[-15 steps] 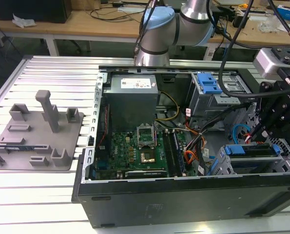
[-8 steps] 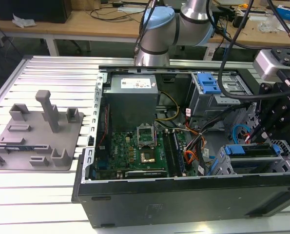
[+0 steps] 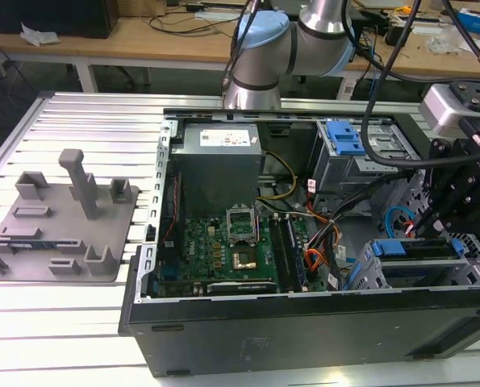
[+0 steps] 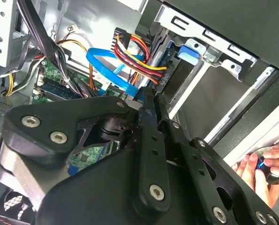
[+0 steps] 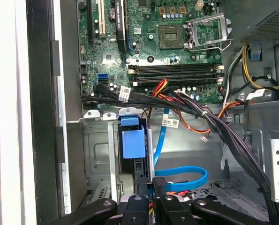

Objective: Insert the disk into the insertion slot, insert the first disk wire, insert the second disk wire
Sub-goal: 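Insert the second disk wire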

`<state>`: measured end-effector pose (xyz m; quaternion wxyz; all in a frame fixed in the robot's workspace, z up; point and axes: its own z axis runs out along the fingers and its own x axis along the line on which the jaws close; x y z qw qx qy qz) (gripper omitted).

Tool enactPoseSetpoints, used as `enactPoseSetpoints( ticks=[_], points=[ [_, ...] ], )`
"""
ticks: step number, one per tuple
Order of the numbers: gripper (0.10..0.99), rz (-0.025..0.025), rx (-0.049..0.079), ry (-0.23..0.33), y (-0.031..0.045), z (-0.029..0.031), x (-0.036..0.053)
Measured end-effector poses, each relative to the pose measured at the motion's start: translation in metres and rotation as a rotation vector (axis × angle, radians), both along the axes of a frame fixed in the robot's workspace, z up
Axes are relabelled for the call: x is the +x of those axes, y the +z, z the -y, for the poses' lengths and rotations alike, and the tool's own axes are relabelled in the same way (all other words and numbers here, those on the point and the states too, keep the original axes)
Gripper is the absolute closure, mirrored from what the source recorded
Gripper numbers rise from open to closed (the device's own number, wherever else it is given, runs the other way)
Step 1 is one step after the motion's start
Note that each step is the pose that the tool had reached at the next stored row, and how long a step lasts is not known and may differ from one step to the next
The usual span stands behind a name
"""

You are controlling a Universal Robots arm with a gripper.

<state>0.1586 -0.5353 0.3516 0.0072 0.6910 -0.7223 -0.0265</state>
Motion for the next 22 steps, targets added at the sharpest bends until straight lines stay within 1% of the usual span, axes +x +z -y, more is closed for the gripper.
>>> enactPoseSetpoints(
  ticks=[4, 7, 10, 22],
  points=[
    [0.925, -0.0006, 0.000, 0.000, -0.0005, 0.0012, 0.0000],
    [0.925, -0.0024, 0.000, 0.000, -0.0015, 0.0014, 0.0004],
    [0.925, -0.0030, 0.000, 0.000, -0.0027, 0.0016, 0.0009],
    [0.925, -0.0039, 0.000, 0.000, -0.0062, 0.0023, 0.0016]
  ],
)
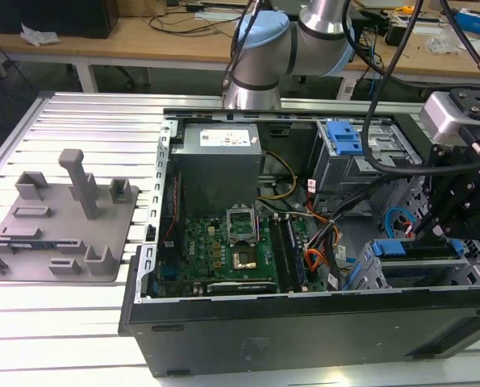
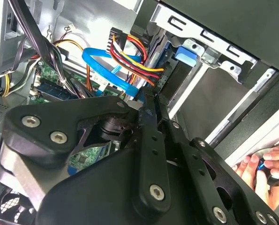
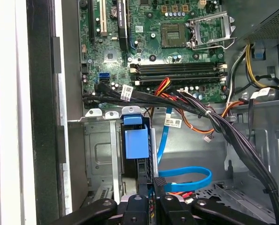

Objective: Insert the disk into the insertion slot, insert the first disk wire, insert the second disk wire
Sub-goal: 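Insert the second disk wire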

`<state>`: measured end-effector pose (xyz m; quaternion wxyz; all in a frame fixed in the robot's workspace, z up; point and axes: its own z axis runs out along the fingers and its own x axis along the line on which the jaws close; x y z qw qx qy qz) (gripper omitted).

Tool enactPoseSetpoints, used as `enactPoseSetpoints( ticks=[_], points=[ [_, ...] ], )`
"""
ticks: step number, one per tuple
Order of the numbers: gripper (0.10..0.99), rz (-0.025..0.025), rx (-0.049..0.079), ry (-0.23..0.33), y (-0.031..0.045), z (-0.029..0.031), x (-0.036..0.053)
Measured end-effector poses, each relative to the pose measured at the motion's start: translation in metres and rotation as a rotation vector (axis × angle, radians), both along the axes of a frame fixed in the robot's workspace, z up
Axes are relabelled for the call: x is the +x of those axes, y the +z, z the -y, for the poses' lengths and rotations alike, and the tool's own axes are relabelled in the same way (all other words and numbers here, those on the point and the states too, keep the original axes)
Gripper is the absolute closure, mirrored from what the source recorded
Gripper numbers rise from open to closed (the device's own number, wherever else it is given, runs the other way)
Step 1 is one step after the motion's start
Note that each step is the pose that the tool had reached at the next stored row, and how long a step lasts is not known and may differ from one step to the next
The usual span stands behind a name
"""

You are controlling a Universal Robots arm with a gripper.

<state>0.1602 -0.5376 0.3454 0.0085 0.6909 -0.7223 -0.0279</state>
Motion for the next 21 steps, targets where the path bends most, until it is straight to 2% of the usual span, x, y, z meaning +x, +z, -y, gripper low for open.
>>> enactPoseSetpoints(
  ticks=[14, 15, 18, 21],
  points=[
    [0.925, -0.0013, 0.001, 0.000, -0.0093, 0.0002, 0.0000],
    [0.914, -0.0013, 0.001, 0.000, -0.0079, 0.0002, -0.0003],
    [0.725, -0.0012, 0.000, 0.000, 0.0081, 0.0003, -0.0003],
    [0.725, -0.0012, 0.000, 0.000, 0.0229, 0.0003, -0.0003]
  ],
)
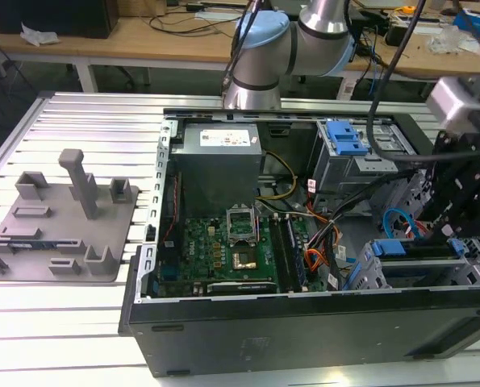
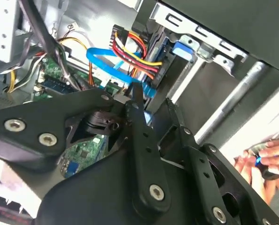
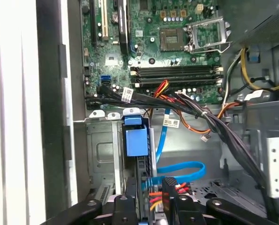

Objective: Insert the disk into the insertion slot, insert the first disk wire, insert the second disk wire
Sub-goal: 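Insert the second disk wire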

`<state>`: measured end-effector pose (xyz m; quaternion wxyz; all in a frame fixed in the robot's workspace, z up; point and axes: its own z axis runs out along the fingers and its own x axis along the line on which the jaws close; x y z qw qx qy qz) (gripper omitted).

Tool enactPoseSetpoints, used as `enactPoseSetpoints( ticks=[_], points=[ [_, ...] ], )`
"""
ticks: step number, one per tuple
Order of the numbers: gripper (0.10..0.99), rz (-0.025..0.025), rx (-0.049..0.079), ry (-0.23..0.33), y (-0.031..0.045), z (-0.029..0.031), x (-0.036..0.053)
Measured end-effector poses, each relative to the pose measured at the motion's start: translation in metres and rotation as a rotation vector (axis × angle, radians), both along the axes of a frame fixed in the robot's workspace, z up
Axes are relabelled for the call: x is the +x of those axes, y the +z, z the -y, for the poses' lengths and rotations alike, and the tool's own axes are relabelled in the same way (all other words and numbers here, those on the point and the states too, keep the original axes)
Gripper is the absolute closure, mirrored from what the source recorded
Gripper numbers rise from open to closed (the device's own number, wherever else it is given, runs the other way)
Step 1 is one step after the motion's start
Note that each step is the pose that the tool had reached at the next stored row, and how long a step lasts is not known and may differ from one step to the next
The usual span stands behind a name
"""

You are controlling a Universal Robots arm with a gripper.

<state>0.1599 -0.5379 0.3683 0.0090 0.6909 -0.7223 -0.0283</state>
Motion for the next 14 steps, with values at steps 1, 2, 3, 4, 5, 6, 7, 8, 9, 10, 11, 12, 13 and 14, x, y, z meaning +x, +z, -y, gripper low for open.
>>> enactPoseSetpoints(
  ticks=[1, 2, 3, 4, 5, 6, 7, 8, 9, 10, 11, 12, 13, 14],
  points=[
    [0.725, 0.0000, 0.000, 0.000, 0.0056, 0.0000, 0.0000],
    [0.725, 0.0000, 0.000, 0.000, 0.0118, 0.0000, 0.0000],
    [0.741, 0.0000, 0.000, 0.000, 0.0156, 0.0000, 0.0000],
    [0.875, 0.0000, 0.000, 0.000, 0.0167, 0.0000, 0.0000],
    [0.980, 0.0001, 0.000, 0.000, 0.0168, 0.0000, -0.0001],
    [0.980, 0.0001, 0.000, 0.000, 0.0168, 0.0000, -0.0001],
    [0.980, 0.0001, 0.000, 0.000, 0.0168, 0.0000, -0.0002],
    [0.980, 0.0001, 0.000, 0.000, 0.0168, 0.0000, -0.0002],
    [0.980, 0.0001, 0.000, 0.000, 0.0168, 0.0000, -0.0003],
    [0.980, 0.0001, 0.000, 0.000, 0.0168, 0.0000, -0.0003],
    [0.980, 0.0001, 0.000, 0.000, 0.0168, 0.0000, -0.0005],
    [0.980, 0.0001, 0.000, 0.000, 0.0168, 0.0000, -0.0005],
    [0.980, 0.0000, 0.000, 0.000, 0.0168, 0.0000, -0.0006],
    [0.980, 0.0001, 0.000, 0.000, 0.0168, 0.0000, -0.0006]
  ],
)
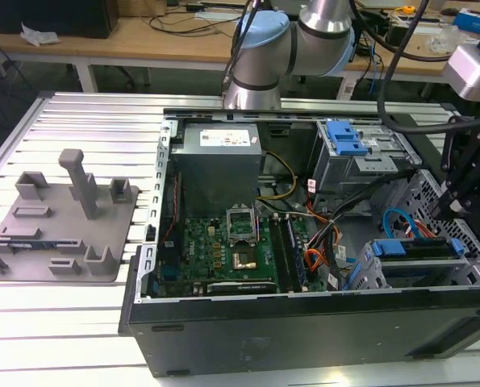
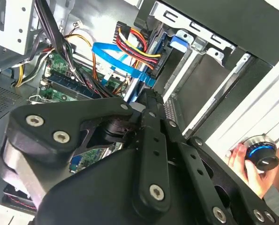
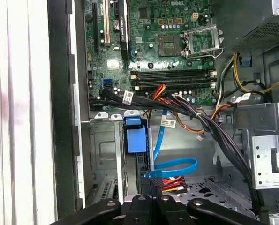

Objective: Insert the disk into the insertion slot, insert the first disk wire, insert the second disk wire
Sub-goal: 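Insert the second disk wire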

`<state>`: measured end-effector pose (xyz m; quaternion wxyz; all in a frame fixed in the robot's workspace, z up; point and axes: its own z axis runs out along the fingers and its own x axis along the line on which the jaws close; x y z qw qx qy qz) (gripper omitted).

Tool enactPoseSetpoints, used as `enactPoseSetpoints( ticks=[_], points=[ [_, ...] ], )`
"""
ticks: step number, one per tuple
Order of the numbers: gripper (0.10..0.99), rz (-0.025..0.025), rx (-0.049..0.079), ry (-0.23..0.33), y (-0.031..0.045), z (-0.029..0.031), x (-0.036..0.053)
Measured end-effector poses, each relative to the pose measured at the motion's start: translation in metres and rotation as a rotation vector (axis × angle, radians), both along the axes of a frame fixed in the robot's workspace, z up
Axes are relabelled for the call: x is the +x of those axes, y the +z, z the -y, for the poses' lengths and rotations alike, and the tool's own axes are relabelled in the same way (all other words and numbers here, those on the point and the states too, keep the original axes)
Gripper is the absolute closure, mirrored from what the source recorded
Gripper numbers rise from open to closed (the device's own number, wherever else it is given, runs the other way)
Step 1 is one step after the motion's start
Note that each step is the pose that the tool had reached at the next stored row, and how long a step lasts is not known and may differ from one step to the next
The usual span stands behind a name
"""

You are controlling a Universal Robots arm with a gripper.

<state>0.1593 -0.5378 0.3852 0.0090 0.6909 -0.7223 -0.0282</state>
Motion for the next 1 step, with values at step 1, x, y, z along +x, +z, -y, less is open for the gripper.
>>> enactPoseSetpoints(
  ticks=[1],
  points=[
    [0.980, 0.0000, 0.000, 0.000, 0.0000, 0.0000, -0.0001]
  ],
)
